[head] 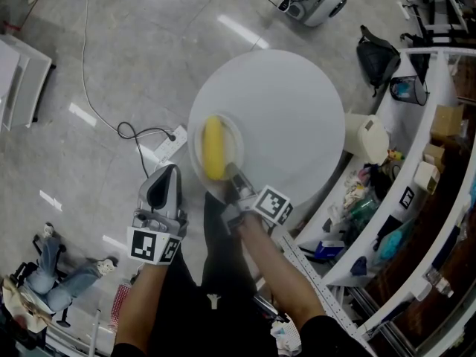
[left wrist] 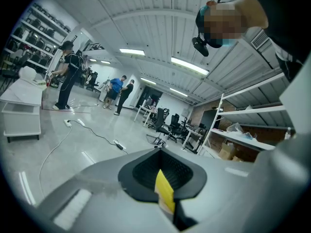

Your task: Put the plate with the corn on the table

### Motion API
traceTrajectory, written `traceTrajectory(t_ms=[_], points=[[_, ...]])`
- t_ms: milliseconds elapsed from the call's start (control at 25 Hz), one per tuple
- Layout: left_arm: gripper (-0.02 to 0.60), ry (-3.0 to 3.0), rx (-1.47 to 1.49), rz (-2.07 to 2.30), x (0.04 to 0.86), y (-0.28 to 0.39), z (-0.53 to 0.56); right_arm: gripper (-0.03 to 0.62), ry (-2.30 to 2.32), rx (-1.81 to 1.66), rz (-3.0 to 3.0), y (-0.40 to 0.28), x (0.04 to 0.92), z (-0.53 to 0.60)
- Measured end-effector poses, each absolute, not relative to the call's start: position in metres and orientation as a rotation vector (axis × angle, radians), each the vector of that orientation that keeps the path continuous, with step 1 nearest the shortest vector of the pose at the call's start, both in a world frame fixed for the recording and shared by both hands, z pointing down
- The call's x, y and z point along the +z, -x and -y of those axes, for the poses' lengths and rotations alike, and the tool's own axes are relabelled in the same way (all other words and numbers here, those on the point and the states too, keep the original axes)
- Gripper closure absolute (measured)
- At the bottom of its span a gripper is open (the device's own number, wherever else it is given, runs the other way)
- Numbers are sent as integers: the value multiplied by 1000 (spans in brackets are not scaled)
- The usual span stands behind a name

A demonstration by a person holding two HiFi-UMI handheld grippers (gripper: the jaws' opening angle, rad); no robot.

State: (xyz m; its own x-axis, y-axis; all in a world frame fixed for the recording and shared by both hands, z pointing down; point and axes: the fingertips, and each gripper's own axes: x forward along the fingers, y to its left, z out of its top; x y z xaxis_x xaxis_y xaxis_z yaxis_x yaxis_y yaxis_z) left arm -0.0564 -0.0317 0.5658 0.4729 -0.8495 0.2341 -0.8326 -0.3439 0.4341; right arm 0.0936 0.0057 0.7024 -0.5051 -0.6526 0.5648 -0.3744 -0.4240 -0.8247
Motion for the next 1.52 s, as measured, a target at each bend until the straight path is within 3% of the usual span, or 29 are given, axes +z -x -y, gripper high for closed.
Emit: traceTrajectory(t_ms=[440, 1520], points=[[580, -2230, -35, 1380, 566, 54, 32, 508, 1449, -2076, -1576, -89, 699, -3], [580, -2225, -34, 1369, 570, 54, 34, 505, 1719, -1940, -1591, -109, 693, 1]])
